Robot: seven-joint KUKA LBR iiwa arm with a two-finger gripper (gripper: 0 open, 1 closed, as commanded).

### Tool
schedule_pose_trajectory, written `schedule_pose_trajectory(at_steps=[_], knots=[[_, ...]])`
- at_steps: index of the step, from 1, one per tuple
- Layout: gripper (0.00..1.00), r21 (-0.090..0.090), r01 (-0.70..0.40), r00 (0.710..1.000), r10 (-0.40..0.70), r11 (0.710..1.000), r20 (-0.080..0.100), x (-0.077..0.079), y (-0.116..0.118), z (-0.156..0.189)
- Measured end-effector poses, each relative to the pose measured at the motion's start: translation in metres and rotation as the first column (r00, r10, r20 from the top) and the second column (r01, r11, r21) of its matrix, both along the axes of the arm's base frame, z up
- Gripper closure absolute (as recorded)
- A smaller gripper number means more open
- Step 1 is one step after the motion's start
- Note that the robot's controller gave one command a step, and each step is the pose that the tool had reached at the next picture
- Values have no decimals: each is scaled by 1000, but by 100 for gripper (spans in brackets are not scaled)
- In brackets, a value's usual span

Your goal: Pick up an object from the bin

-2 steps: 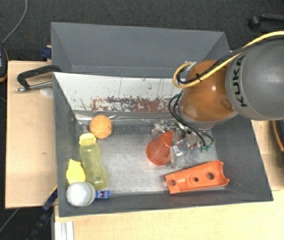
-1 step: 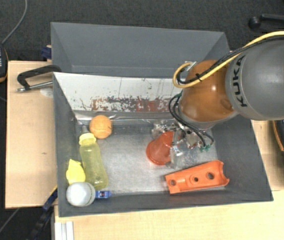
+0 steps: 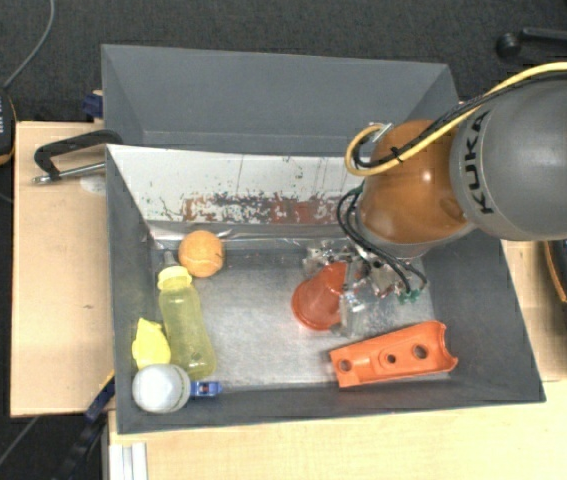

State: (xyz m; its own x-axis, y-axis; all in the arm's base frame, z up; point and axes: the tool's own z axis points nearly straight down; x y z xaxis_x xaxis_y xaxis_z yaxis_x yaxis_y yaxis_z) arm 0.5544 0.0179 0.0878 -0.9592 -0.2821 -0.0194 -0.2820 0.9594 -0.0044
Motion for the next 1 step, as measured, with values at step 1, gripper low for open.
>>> schedule_pose_trajectory(at_steps=[1], knots=[[100, 0, 0, 1000, 0, 1000, 0, 0, 0, 0]])
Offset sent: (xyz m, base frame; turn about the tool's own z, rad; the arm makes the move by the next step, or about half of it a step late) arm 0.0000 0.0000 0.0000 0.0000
